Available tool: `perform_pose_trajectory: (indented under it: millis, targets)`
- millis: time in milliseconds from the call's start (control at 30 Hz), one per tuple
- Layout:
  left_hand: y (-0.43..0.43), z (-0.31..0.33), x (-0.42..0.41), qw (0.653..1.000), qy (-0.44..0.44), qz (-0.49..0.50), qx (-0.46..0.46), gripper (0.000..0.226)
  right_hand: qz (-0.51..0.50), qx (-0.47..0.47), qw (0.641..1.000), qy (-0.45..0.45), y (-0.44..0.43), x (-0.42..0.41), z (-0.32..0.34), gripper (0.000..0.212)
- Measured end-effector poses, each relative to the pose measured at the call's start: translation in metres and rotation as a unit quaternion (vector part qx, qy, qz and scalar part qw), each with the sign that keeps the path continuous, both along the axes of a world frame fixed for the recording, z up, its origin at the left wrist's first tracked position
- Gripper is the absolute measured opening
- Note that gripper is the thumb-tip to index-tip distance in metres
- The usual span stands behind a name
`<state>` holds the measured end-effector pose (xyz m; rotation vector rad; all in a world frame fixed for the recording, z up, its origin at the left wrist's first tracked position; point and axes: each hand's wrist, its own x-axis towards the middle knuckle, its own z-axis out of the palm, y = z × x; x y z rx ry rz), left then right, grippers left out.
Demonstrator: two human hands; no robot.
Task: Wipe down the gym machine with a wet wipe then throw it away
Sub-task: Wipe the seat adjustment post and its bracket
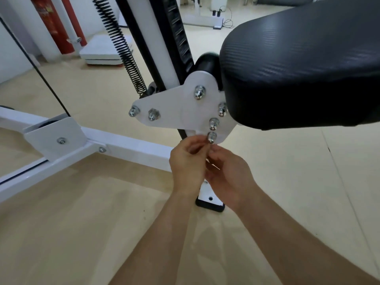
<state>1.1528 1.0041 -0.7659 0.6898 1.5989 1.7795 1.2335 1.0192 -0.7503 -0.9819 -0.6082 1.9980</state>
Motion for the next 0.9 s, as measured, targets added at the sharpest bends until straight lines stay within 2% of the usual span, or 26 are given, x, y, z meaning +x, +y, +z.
perform_pose_trajectory:
  millis: [67,133,200,400,500,634,834,901]
  targets:
    - [0.000,0.002,0.004,0.997,-0.078,0.005,0.021,0.021,-0.029,-0.026,0.999,0.019,0.009,0.000,0.001,0.028]
    - [-0.002,0.005,0.008,0.993,-0.112,0.009,0.037,0.022,-0.060,-0.027,0.998,-0.015,0.012,0.002,0.003,0.019]
    - [-0.005,0.006,0.011,0.993,-0.114,0.008,0.041,0.022,-0.090,-0.015,0.995,-0.039,0.012,0.006,0.006,0.017]
    - [-0.008,0.010,0.014,0.991,-0.131,-0.019,0.020,0.035,-0.153,0.017,0.988,0.010,0.003,0.006,0.021,0.013]
    - [-0.012,0.011,0.016,0.987,-0.158,-0.031,-0.006,0.035,-0.140,0.055,0.987,-0.053,-0.001,0.006,0.021,0.016]
    - [-0.015,0.010,0.015,0.989,-0.132,-0.051,-0.038,0.025,-0.109,0.058,0.986,-0.109,-0.005,0.007,0.013,0.019]
    - [-0.020,0.016,0.011,0.994,-0.066,-0.066,-0.057,0.021,-0.113,0.025,0.991,-0.069,0.003,0.006,0.016,0.019]
    - [-0.026,0.020,0.009,0.996,-0.026,-0.064,-0.060,0.025,-0.072,0.010,0.997,-0.036,0.001,0.010,0.015,0.020]
